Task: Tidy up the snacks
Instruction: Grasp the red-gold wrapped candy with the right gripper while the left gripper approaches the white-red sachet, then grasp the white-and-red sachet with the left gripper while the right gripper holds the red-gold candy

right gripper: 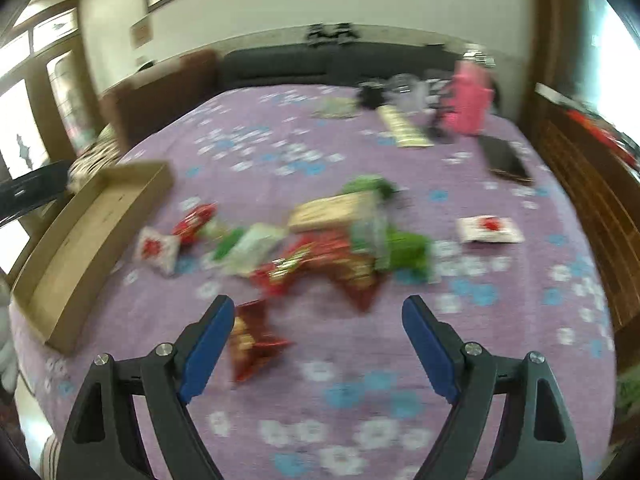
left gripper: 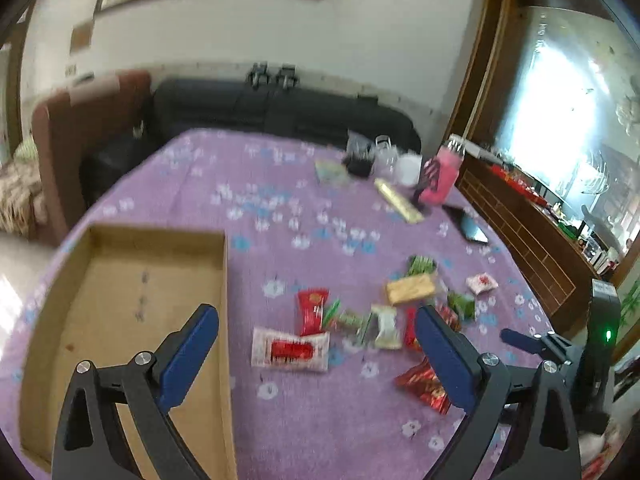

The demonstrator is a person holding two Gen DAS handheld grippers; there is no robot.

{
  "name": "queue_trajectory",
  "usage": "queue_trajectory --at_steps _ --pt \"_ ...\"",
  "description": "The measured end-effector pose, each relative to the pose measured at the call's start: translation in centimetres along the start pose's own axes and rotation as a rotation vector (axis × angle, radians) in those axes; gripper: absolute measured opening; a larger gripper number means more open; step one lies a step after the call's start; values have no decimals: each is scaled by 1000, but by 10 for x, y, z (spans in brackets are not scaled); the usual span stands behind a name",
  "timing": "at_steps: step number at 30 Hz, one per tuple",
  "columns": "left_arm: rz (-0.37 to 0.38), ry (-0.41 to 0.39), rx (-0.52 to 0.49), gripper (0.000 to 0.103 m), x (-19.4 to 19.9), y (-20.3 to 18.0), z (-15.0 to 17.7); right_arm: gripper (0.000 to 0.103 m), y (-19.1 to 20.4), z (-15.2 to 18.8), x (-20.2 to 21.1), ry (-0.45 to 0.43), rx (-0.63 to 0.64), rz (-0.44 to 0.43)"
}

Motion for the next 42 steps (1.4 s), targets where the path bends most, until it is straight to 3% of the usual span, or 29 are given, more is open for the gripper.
queue_trajectory --at_steps 6,8,10,12,19,26,30,34,37,39,42 --pt "-8 105 -73 96 -38 -2 11 81 42 4 -24 32 102 -21" --pt "-40 145 -119 96 -53 -4 8 72 47 5 -32 53 118 -26" --pt "-53 179 -161 96 -65 -6 3 50 48 7 -39 82 115 -43" --pt "-47 227 -197 96 -80 -9 0 40 47 10 -44 109 97 -66" --pt "-76 409 -242 94 -122 -2 11 40 34 10 -47 122 45 -103" --pt "52 540 -299 82 -112 -16 49 40 22 9 -52 132 -6 -135" --pt "73 527 -373 82 -98 -30 63 40 20 9 -51 131 -14 -139" --pt "-62 458 -477 82 -100 -37 63 40 19 10 -51 130 -16 -137" --pt "-102 438 -507 82 -106 -43 60 40 19 10 -51 131 -16 -137" --pt "-112 422 -519 82 -106 -45 57 40 19 11 -51 133 -15 -135" --pt "-87 467 -527 77 -112 -50 64 40 20 13 -50 135 -7 -131"
Point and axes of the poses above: each gripper's, at about its wrist camera, not at the fingertips, and x roughly against the way its jaws point, y to its left, z to its underside, the point moved 6 cm from there along -x, roughly the way its jaws point, and after that the axes turned 7 degrees about y, right-handed, at the moved point
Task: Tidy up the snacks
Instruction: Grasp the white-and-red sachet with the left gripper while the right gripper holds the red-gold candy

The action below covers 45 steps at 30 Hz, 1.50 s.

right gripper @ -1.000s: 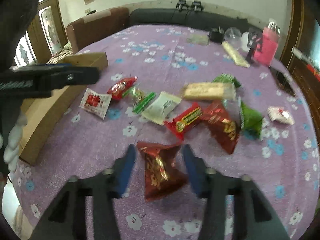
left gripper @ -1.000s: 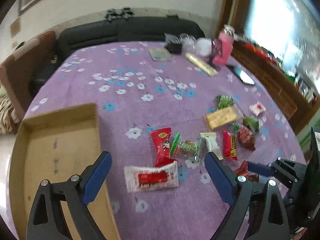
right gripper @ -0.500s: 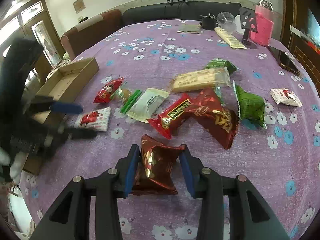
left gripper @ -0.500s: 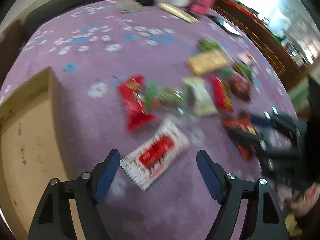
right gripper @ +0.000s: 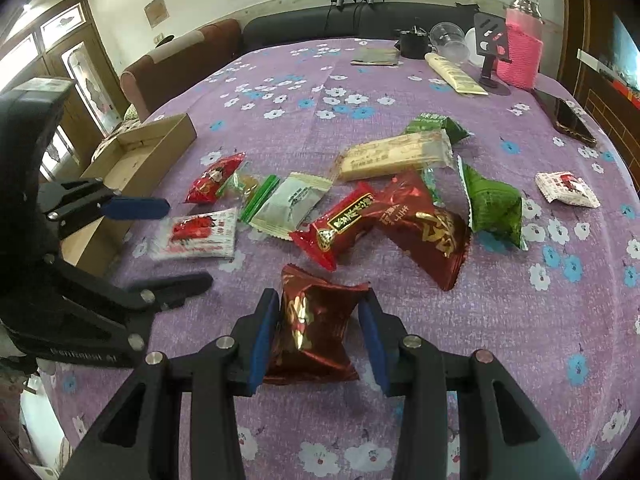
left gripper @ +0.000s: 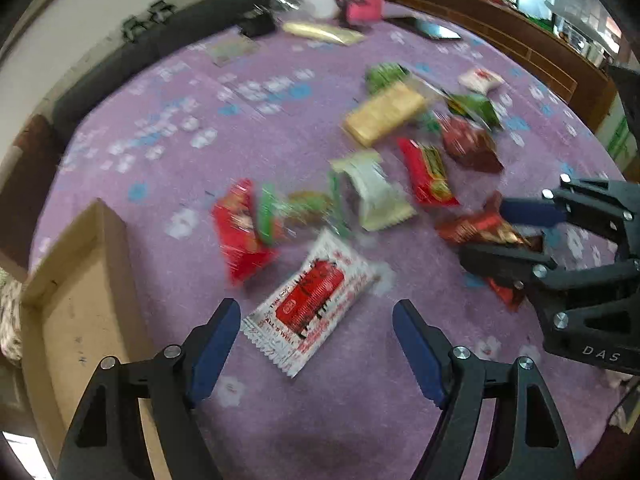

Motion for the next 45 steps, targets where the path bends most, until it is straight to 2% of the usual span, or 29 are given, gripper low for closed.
queue_trajectory --at_steps 2,3,6,8,12,14,17,19,21,27,32,35,37,39,40,42,43,45 --pt "52 -3 -7 53 5 -6 2 40 1 2 1 2 11 7" --pt "93 4 -1 41 8 -9 4 36 2 4 1 1 16 11" --pt "73 -9 3 38 13 -14 8 32 3 7 3 2 17 2" --pt "105 -17 20 35 16 -17 12 32 3 10 5 0 10 -7" --pt "137 -49 56 34 20 -21 13 32 -1 14 12 -5 -21 -50" --pt "122 -50 69 36 18 -25 11 32 -8 16 17 -14 -66 -98" --pt "115 -60 76 45 13 -31 3 32 -20 19 24 -23 -126 -133" --pt "100 -74 70 64 12 -38 -3 32 -29 24 26 -20 -163 -158" --pt "78 -80 60 73 10 -43 -7 32 -35 27 27 -16 -190 -183" --pt "77 -79 54 74 6 -48 -11 32 -48 36 36 -19 -255 -274" --pt "98 -150 61 75 34 -33 -5 32 -55 38 43 -23 -322 -426" --pt "86 -149 59 80 32 -23 -9 32 -58 36 43 -30 -350 -457" --pt "143 -136 72 79 26 -20 -12 32 -59 36 43 -30 -355 -453" --pt "265 -132 148 79 24 -12 -12 32 -58 39 43 -24 -358 -451" --pt "349 -135 198 79 24 -6 -11 32 -58 40 42 -18 -358 -448" --pt "442 -140 258 80 26 3 -6 32 -60 41 41 -16 -355 -448" --pt "450 -140 271 80 28 7 -3 32 -60 42 42 -17 -351 -449" --pt "399 -148 249 81 33 10 2 32 -60 42 41 -18 -344 -451"
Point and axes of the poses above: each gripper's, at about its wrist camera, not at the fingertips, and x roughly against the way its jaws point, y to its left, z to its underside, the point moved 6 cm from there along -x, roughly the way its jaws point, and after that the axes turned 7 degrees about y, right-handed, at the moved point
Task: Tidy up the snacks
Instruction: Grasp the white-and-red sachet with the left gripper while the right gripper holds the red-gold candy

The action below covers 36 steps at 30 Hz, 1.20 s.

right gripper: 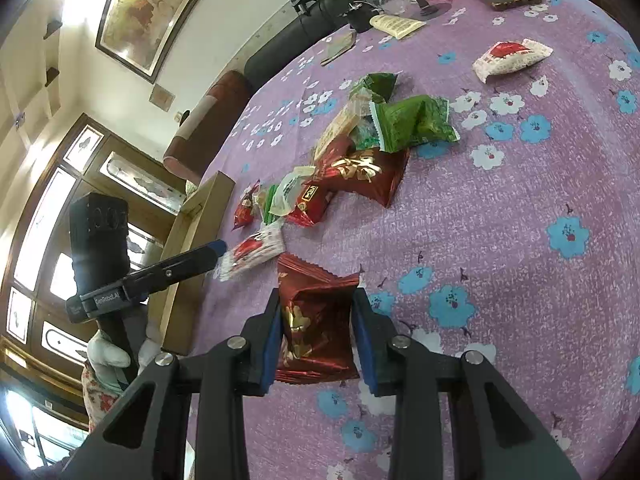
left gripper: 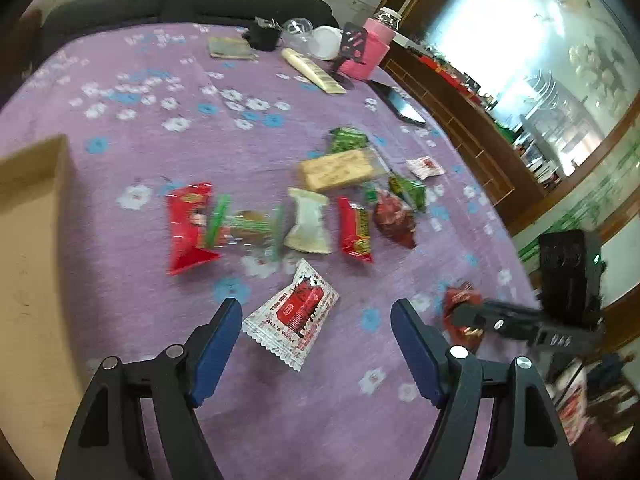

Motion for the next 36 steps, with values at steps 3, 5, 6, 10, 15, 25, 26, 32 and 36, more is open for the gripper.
queue_trajectory --at_steps 3,5,6,10,15,25,26,32,36 --pt "-110 2 -79 82 1 -5 1 32 3 0 -4 7 18 -4" --pt "-119 27 -87 82 -6 -6 0 32 6 2 -6 10 28 0" --pt "-67 40 -54 82 -8 -5 0 32 7 2 -7 11 30 1" --pt "1 55 18 72 -20 -4 4 32 8 2 -7 10 41 13" --pt "15 70 20 14 -24 -6 17 32 9 3 -4 10 56 38" --pt "93 -85 -40 81 15 -27 10 32 16 4 -9 7 79 49" --pt "143 -94 -23 81 20 -28 8 32 17 5 -9 6 80 49" --pt "339 -189 35 91 65 -32 18 32 16 7 -5 -2 92 48" --pt "18 -168 -18 95 58 -30 21 32 16 8 -6 0 96 41"
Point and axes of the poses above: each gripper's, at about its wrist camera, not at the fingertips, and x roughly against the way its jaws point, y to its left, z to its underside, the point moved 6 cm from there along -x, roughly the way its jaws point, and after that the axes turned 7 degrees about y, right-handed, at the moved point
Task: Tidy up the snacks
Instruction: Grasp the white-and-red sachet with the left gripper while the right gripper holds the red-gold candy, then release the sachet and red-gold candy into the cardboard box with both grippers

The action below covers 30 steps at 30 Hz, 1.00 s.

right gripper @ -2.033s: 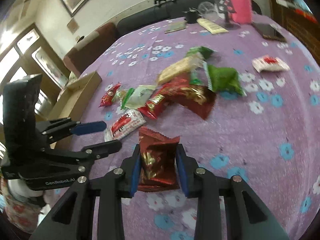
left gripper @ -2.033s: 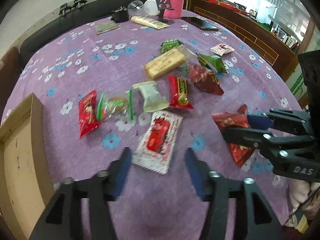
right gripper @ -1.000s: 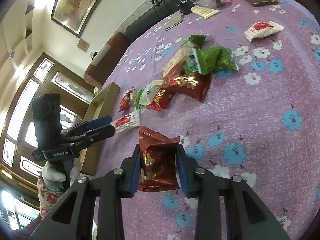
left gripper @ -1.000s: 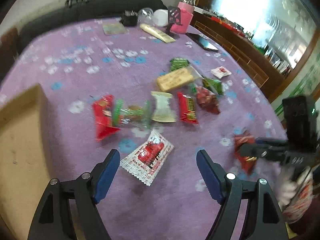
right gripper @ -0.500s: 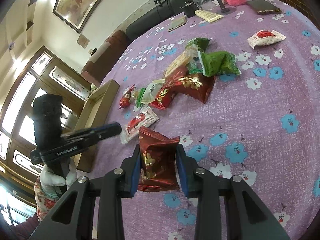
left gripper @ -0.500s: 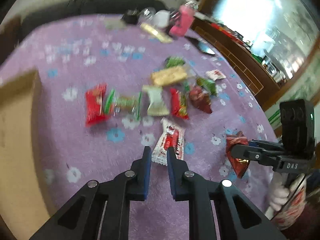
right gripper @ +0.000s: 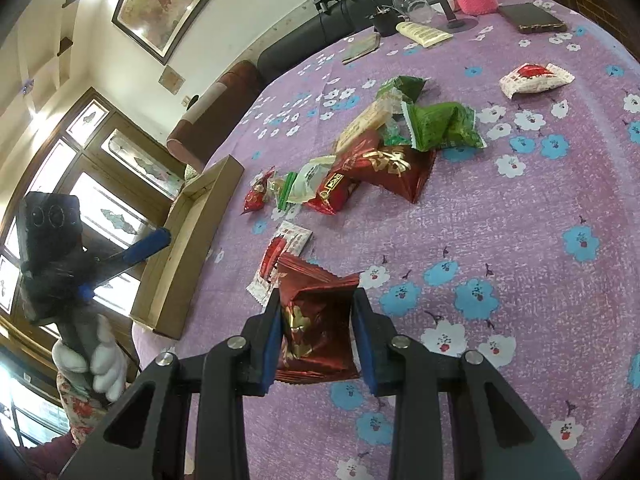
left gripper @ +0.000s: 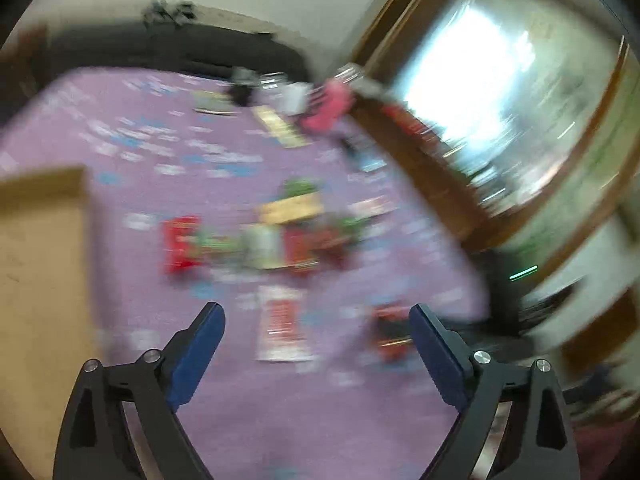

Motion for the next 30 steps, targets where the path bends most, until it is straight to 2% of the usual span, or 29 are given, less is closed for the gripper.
queue_trajectory --at_steps 1,2,6,8,9,10,11,12,14,15,18,24,30 --pt "-80 21 -22 95 -10 1 1 32 0 0 -1 0 -1 -2" --pt "-109 45 -28 94 -20 1 3 32 1 1 -1 -2 0 -2" --pt "-156 97 -59 94 -60 -7 3 32 4 3 4 -16 9 12" --pt "-203 130 -93 88 -82 -14 4 32 5 4 8 -21 13 21" --pt "-231 151 -112 81 -92 -16 6 32 5 4 10 -23 16 27" --pt "-269 176 -137 68 -102 -18 8 32 6 3 13 -30 23 40" --pt "-302 197 -157 61 -111 -18 11 32 7 3 15 -34 28 47" --pt "-334 175 -184 57 -111 -20 10 32 8 3 17 -38 33 54" --pt "-320 179 -183 34 -110 -21 10 32 11 2 22 -46 49 72" --pt "-317 178 -174 31 -108 -20 10 32 13 2 23 -49 57 80" --pt "-326 140 -152 31 -97 -13 8 32 22 1 25 -58 85 102" --pt "-216 39 -18 31 -47 7 9 32 46 -3 19 -49 134 100" --pt "-292 -108 133 31 24 55 25 32 91 -11 -3 -12 212 73"
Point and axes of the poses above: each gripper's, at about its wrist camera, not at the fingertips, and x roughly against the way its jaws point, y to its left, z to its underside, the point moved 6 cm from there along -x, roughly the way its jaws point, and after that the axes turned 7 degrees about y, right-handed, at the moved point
